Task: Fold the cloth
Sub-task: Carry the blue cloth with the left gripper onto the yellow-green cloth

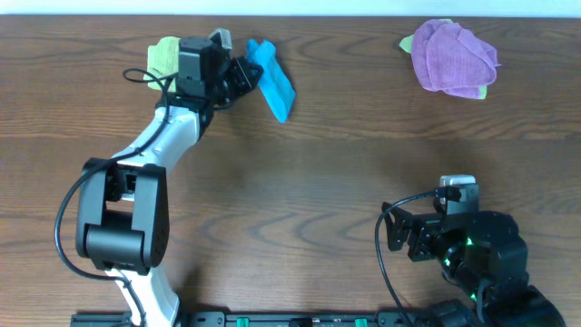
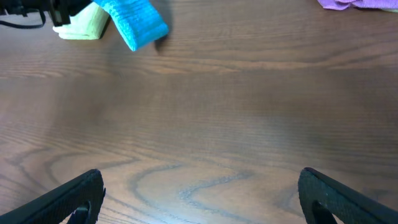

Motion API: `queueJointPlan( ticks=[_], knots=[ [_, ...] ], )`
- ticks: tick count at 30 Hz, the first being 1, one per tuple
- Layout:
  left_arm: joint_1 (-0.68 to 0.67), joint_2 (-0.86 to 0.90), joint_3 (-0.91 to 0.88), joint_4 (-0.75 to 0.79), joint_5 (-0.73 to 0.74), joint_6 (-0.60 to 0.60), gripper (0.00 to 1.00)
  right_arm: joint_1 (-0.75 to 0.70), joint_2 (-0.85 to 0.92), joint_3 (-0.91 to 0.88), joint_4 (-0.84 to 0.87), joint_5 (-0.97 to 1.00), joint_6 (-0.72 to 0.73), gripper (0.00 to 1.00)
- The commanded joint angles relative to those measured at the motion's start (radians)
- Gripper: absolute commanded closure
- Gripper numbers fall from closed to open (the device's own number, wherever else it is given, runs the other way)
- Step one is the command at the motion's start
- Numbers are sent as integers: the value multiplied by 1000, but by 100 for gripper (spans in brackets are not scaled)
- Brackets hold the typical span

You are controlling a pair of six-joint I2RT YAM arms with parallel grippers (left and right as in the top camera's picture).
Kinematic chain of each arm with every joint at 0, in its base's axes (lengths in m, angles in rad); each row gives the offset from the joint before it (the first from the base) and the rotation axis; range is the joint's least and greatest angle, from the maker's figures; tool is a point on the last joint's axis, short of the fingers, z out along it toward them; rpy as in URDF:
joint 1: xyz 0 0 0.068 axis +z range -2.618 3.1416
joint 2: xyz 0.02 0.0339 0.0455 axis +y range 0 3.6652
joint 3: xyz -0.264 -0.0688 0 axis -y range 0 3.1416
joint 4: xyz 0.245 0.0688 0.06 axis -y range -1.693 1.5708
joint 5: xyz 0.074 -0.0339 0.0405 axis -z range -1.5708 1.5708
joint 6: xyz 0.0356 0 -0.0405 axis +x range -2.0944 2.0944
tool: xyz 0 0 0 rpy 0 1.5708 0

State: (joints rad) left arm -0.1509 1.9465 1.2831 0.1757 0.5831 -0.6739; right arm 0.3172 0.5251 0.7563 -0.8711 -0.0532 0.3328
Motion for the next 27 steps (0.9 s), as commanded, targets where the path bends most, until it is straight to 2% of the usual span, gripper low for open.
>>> queueJointPlan(
  ticks=[1,6,18,27],
  knots=[
    [35,-6,58,-22,-13,24,94,-10,-6,-3,-1,-4,14,1],
    [79,-5,102,-42,-24,24,94,-10,-6,-3,-1,-4,14,1],
    [142,0,204,-45,-155,51,94,-10,-6,-3,-1,-4,14,1],
    [165,120,304,-43,-166,59,94,-10,-6,-3,-1,-4,14,1]
  ],
)
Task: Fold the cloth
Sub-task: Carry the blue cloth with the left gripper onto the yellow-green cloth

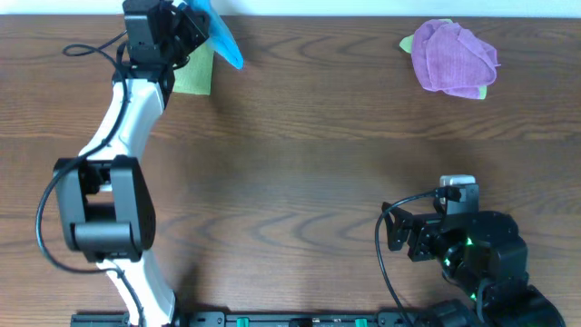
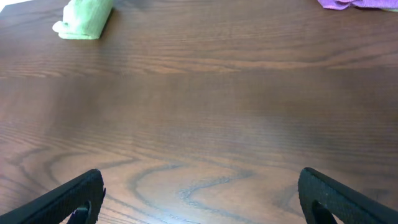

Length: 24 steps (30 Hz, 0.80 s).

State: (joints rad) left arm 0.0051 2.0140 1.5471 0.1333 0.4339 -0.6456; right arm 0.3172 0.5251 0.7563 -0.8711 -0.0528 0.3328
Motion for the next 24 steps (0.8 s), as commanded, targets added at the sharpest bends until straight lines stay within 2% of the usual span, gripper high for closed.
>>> queueJointPlan(
  ticks=[1,11,24],
  knots=[
    [10,64,52,-2,-18,39,94,-10,-6,-3,-1,-4,14,1],
    [21,118,98,-15,-28,71,94,-10,-6,-3,-1,-4,14,1],
    [74,118,98,-124,-57,131,94,-10,-6,-3,-1,-4,14,1]
  ],
)
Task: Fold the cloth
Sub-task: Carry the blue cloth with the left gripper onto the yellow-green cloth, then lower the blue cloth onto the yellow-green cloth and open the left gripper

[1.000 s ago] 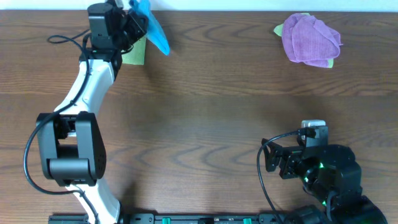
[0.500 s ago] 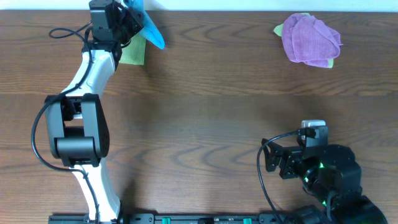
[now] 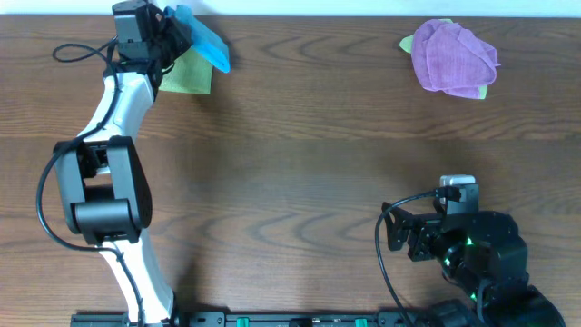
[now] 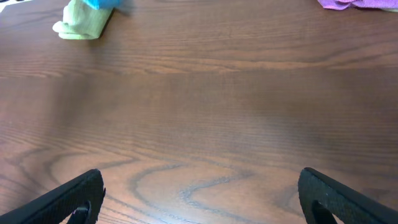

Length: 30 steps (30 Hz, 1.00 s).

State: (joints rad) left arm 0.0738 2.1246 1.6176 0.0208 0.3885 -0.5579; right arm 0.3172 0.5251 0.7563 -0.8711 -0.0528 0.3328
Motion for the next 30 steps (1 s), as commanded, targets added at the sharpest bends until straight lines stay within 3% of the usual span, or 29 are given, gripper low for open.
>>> queueJointPlan(
  ticks=[1,30],
  knots=[
    [6,7,28,-26,-25,43,94,-10,-6,-3,-1,-4,15,1],
    [77,8,19,-264,-159,156,94,-10,-6,-3,-1,-4,14,1]
  ],
)
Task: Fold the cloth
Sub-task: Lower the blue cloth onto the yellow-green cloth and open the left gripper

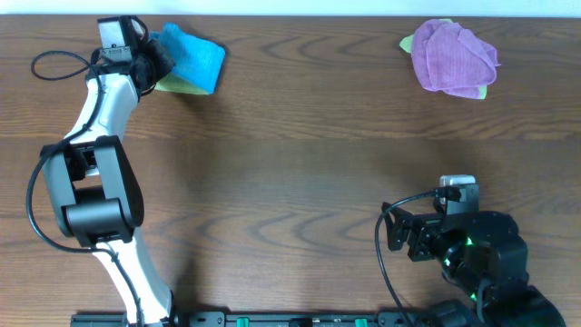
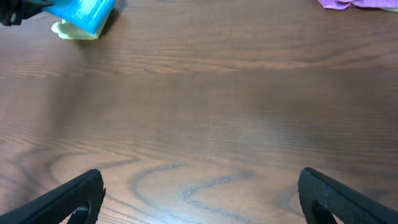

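A folded blue cloth [image 1: 189, 58] lies at the table's far left, on top of a folded light-green cloth [image 1: 171, 86] whose edge peeks out beneath it. My left gripper [image 1: 151, 60] sits at the blue cloth's left edge and looks shut on it. The right wrist view shows the blue cloth [image 2: 84, 12] over the green cloth [image 2: 73, 30] far off at upper left. My right gripper [image 2: 202, 202] is open over bare wood near the front right, nothing between its fingers [image 2: 68, 198].
A crumpled purple cloth [image 1: 454, 56] lies at the far right on a bit of green fabric [image 1: 482, 92]. The brown wooden table [image 1: 300, 173] spans the view; its back edge runs just behind both cloth piles.
My left gripper has shifted left and the blue cloth, which hung from it over the green cloth, now lies spread on the green cloth. The right arm is unchanged.
First my left gripper held the blue cloth in the air to the right of the green cloth. Then it held it at the back edge above the green cloth, then lower over it. Now the blue cloth rests on the green one.
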Motion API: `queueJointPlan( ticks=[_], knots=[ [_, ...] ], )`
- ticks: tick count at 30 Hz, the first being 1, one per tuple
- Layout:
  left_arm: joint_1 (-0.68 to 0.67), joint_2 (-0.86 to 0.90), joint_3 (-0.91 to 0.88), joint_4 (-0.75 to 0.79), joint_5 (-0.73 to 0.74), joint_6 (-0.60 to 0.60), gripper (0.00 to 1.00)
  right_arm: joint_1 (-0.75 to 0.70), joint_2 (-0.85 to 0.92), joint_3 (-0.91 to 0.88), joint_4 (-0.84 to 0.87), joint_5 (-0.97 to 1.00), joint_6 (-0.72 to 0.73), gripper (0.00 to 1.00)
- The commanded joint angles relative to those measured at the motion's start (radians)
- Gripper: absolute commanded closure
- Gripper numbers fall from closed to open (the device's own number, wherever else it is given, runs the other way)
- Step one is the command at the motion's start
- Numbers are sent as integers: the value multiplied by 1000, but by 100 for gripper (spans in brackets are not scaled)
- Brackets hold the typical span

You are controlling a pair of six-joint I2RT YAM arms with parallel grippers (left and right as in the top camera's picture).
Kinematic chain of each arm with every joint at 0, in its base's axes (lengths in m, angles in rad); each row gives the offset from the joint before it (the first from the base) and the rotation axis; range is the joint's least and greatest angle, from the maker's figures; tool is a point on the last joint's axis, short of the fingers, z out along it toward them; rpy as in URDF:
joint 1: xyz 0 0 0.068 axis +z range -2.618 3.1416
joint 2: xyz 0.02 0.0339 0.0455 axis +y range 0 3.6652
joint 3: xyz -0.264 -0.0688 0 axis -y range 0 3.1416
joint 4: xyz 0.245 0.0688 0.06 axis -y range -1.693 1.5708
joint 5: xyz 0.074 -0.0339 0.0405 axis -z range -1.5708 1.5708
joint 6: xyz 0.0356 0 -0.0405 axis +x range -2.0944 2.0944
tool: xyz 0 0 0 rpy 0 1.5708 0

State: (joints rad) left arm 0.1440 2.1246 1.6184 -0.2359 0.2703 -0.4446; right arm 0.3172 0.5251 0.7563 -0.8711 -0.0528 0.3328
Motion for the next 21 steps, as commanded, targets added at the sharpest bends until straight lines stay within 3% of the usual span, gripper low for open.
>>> queueJointPlan(
  ticks=[1,6,10,16,21],
  knots=[
    [6,10,18,-13,-51,45,94,-10,-6,-3,-1,-4,14,1],
    [7,18,14,-22,-79,69,93,-10,-6,-3,-1,-4,14,1],
    [8,24,14,-21,-111,69,77,-10,-6,-3,-1,-4,14,1],
    [24,24,14,-23,-159,103,44,-10,-6,-3,-1,-4,15,1],
    [55,24,14,-32,-154,105,31,-10,-6,-3,-1,-4,15,1]
  ],
)
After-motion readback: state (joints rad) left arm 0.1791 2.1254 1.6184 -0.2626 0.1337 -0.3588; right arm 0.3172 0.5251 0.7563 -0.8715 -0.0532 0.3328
